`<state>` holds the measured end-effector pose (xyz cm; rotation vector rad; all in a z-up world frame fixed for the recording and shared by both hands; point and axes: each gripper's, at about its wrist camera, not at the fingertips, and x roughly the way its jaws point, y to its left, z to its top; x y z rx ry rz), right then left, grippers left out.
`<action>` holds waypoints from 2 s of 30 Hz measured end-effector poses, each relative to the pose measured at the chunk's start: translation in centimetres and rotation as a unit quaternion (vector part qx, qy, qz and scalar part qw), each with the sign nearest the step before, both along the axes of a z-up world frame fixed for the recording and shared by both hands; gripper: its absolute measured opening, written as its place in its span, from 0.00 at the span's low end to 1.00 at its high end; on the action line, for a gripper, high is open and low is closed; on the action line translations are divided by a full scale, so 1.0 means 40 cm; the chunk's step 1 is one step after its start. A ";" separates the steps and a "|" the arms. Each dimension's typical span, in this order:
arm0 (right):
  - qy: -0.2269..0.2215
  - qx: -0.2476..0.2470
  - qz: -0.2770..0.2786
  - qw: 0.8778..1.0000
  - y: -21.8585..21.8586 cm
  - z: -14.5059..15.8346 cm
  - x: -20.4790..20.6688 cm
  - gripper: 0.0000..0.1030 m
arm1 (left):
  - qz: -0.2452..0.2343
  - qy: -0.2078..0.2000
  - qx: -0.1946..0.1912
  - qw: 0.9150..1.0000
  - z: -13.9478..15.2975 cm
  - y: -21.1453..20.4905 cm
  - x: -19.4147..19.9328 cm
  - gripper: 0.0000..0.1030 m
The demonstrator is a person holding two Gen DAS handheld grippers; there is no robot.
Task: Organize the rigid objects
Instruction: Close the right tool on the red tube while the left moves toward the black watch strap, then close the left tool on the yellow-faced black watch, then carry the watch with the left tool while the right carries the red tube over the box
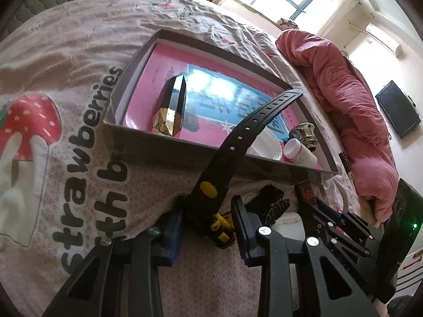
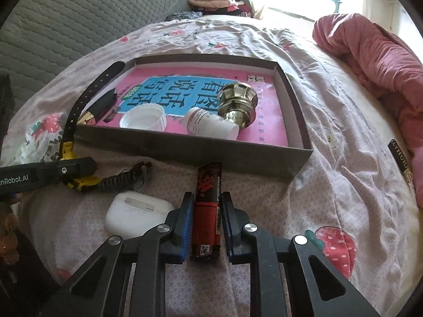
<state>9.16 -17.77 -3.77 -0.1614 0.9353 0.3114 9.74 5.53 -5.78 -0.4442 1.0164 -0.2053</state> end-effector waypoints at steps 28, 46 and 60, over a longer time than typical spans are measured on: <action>-0.067 0.091 0.001 0.994 -0.071 0.114 -0.025 0.19 | 0.025 -0.106 -0.009 0.994 0.128 0.031 -0.063 0.32; -0.077 0.105 -0.006 0.991 -0.082 0.122 -0.015 0.19 | 0.048 -0.119 -0.008 0.992 0.137 0.036 -0.013 0.17; -0.108 0.119 -0.046 0.986 -0.140 0.156 0.014 0.19 | 0.067 -0.165 -0.004 0.984 0.218 0.046 -0.008 0.17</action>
